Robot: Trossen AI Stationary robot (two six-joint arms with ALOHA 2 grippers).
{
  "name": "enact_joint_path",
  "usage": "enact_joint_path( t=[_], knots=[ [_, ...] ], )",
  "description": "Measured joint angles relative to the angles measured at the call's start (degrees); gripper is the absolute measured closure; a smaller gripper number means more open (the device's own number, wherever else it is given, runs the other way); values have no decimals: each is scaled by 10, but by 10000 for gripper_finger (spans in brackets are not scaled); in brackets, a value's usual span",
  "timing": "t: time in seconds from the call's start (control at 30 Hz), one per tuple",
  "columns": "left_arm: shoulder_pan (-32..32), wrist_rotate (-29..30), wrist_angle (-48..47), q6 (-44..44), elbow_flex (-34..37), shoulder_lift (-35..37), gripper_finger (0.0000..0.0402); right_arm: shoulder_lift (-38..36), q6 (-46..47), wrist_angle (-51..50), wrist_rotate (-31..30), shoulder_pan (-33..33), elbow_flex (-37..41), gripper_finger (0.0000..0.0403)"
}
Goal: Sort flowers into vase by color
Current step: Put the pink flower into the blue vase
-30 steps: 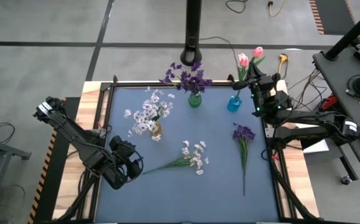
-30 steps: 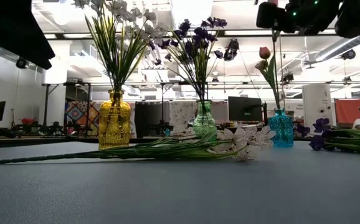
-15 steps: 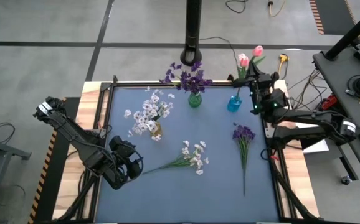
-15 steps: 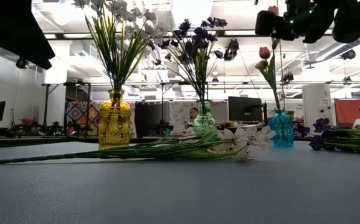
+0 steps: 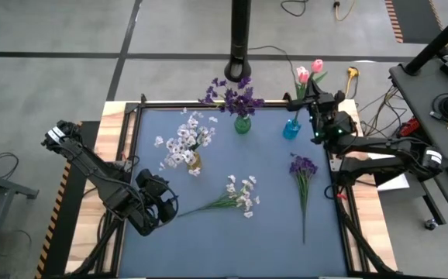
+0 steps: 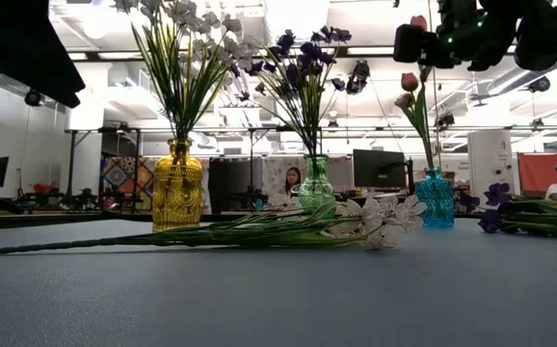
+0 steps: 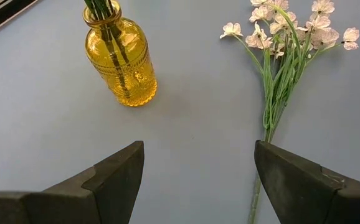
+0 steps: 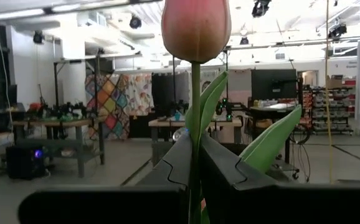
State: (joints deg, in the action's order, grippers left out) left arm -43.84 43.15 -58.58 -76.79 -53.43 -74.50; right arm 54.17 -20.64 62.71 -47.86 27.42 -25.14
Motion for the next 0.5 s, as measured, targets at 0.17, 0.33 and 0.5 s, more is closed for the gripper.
enact_joint_path(
  t=[0.17,0.33,0.5],
  knots=[
    [0,0,0,0,0,0,116,0,5,-12,-2,0,8,385],
    [0,0,0,0,0,0,116,0,13,-13,-2,0,16,385],
    [0,0,0,0,0,0,116,0,12,-28,-2,0,20,385]
  ],
)
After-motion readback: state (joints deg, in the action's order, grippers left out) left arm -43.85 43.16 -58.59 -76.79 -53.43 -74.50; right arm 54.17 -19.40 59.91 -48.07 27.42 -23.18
